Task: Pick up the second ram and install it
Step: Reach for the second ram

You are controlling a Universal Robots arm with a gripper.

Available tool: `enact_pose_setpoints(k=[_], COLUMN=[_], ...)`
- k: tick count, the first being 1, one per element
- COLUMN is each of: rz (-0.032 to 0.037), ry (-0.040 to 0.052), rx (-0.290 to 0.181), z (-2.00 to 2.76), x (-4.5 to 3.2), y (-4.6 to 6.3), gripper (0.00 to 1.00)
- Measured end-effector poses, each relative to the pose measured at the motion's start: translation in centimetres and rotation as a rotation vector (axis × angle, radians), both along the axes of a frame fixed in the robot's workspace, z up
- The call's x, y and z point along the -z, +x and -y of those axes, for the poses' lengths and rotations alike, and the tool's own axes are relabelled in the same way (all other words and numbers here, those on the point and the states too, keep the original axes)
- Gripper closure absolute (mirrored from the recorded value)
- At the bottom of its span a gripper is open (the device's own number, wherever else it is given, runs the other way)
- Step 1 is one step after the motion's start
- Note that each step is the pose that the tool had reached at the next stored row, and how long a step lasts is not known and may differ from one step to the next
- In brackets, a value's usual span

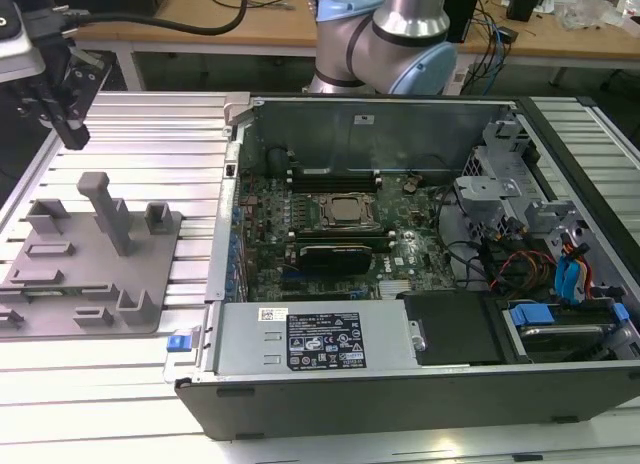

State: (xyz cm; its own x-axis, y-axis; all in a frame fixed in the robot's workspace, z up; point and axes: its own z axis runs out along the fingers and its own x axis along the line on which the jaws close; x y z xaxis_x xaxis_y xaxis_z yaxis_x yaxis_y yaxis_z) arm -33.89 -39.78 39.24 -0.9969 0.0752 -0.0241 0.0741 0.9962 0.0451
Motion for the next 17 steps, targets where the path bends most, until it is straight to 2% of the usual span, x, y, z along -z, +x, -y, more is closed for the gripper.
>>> enact_pose_setpoints(k=[5, 11, 17], rz=[0.0, 0.0, 0.0], ry=[0.0, 0.0, 0.0], rx=[0.0, 0.0, 0.0], z=[0.0, 0.0, 0.0], x=[0.0, 0.01, 0.01], y=[-1.1, -3.1, -4.4], gripper=[0.92, 0.92, 0.92])
